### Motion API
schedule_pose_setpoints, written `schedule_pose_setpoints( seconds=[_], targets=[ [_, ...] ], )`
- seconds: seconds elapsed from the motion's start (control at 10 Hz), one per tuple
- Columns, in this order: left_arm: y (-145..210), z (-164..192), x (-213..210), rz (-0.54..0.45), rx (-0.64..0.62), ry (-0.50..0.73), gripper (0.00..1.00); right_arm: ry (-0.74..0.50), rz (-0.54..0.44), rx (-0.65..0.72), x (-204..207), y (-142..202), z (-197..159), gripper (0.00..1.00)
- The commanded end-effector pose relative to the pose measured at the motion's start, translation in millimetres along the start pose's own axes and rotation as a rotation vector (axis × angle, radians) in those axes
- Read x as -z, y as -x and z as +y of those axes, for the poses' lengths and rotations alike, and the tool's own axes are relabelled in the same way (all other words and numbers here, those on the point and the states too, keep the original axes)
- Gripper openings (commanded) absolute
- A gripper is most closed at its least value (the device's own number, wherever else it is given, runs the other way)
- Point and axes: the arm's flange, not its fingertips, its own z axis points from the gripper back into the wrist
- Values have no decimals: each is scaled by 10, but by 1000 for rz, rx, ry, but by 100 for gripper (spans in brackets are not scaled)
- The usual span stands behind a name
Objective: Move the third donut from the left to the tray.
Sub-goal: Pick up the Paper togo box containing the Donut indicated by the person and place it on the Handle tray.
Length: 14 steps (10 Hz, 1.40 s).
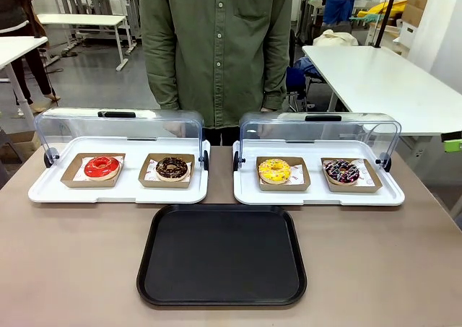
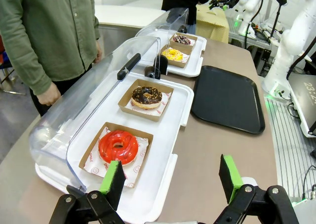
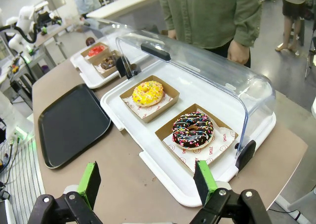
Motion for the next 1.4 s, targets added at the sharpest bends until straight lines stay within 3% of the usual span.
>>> schedule_pose_setpoints(
  seconds=[0.0, 1.3],
  targets=[
    [-18, -4, -8, 6, 1, 2, 100, -2, -20, -6, 5, -14, 2, 100],
    [-18, -4, -8, 6, 1, 2, 100, -2, -20, -6, 5, -14, 2, 100]
  ],
)
